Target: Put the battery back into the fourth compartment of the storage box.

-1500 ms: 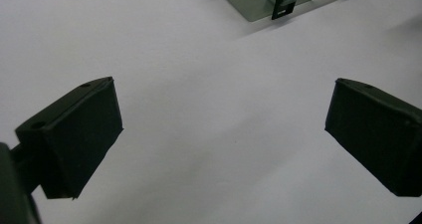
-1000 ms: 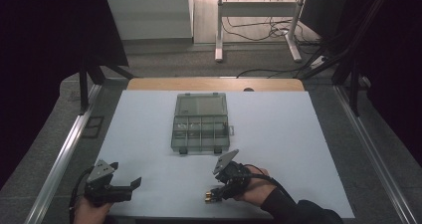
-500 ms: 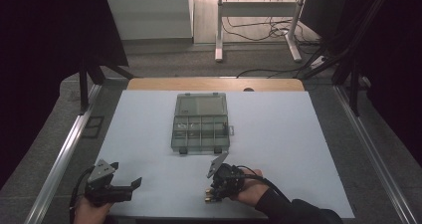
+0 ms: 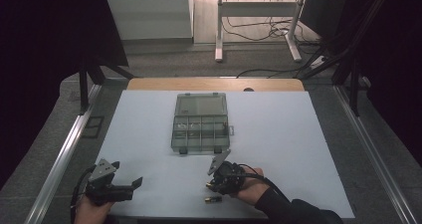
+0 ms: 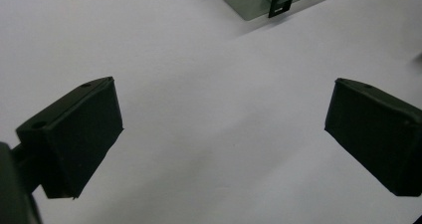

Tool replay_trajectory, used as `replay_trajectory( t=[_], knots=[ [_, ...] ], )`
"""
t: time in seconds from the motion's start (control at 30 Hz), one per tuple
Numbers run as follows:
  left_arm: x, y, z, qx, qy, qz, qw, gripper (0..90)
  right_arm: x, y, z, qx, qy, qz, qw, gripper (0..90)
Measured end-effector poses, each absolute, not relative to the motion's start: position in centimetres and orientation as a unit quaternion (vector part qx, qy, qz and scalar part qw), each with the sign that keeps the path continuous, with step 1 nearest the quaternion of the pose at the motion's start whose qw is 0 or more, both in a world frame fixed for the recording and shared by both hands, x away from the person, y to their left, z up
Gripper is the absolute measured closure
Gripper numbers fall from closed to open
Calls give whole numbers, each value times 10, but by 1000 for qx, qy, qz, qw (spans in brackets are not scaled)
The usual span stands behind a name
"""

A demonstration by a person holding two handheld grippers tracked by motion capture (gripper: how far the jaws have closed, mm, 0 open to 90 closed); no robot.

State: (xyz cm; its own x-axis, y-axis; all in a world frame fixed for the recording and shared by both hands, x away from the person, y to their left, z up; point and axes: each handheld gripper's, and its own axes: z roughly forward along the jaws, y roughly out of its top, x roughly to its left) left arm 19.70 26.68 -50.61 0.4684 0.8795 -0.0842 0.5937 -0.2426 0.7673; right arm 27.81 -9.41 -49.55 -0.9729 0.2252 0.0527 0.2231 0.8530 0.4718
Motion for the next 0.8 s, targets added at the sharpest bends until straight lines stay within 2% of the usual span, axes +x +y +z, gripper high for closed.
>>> replay_trajectory(
  t=[0.8],
  knots=[
    [197,267,-506,766,481,186,383,24,297,-109,-476,164,944,287,14,768]
  ],
)
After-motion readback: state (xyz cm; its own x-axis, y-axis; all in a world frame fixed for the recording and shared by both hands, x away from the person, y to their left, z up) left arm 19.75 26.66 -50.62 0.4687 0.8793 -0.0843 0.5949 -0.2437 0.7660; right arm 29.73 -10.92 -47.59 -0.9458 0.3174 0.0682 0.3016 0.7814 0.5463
